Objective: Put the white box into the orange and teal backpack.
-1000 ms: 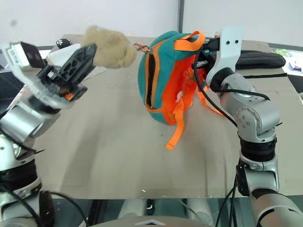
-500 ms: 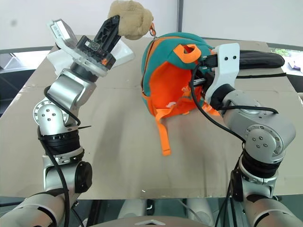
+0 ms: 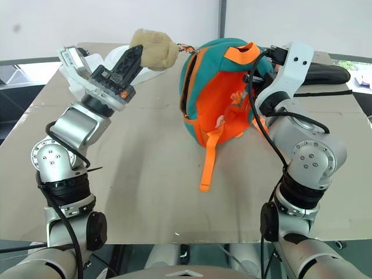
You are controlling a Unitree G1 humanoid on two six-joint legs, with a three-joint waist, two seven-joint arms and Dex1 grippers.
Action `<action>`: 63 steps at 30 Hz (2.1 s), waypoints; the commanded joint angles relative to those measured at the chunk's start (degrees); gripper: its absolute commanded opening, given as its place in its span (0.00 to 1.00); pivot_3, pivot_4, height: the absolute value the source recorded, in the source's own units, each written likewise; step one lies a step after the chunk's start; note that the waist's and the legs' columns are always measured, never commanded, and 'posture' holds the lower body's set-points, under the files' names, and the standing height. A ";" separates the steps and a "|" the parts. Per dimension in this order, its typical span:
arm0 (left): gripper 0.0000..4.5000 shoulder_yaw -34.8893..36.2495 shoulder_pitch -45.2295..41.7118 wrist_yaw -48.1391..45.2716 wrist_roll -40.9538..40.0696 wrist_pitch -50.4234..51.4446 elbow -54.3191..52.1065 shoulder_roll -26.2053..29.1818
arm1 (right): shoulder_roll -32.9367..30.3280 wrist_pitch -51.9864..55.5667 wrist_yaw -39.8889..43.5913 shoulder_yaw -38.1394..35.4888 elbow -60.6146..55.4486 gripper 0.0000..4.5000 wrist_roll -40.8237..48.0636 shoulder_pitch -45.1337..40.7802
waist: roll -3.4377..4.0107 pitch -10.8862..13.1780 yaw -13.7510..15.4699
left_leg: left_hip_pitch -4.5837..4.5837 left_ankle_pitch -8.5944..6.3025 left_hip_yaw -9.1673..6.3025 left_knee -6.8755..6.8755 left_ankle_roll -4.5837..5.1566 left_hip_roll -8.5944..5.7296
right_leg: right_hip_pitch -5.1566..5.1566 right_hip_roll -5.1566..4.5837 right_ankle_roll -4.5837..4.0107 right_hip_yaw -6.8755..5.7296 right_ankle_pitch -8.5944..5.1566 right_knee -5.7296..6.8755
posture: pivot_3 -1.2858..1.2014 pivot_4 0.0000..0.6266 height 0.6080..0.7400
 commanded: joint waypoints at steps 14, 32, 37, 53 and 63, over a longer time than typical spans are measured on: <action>0.00 2.35 1.20 -3.33 -0.60 -1.71 -1.81 2.24 | -9.14 4.27 14.29 3.22 -2.38 0.00 11.28 2.71 | 0.00 0.00 0.03 | 0.03 0.00 -0.01 0.00 0.01 0.00 | 0.05 0.02 -0.01 -0.01 0.00 -0.02 | 0.52 0.24 1.00; 0.00 -1.40 -9.01 -33.71 17.66 8.05 19.30 10.03 | -22.94 4.61 38.44 4.88 10.59 0.88 23.76 0.31 | 0.00 0.01 -0.17 | 0.06 -0.01 0.03 -0.11 0.01 0.03 | 0.02 0.07 -0.01 0.03 -0.02 -0.07 | 0.52 0.24 1.00; 0.00 -0.79 -8.98 -35.08 18.61 9.43 18.90 9.54 | -22.71 1.15 43.28 3.97 15.92 0.88 24.77 -3.87 | 0.00 0.01 -0.11 | 0.05 -0.01 0.01 -0.12 0.01 0.03 | 0.01 0.07 -0.01 0.02 -0.02 -0.07 | 0.52 0.24 1.00; 0.00 2.80 -8.92 -34.29 17.84 12.04 16.21 9.00 | -20.33 -5.00 46.94 9.81 18.59 0.01 15.82 -8.05 | 0.02 0.03 -0.16 | 0.01 -0.01 0.04 -0.11 0.01 0.05 | -0.04 0.06 0.00 0.03 -0.01 -0.06 | 0.52 0.24 1.00; 0.00 10.28 -2.18 -26.56 13.82 12.77 11.71 9.36 | -14.46 -8.70 34.32 3.55 13.57 0.01 17.99 -4.46 | 0.02 0.03 -0.19 | 0.00 0.00 0.05 -0.11 0.00 0.06 | -0.05 0.03 0.00 0.03 -0.01 -0.02 | 0.52 0.24 1.00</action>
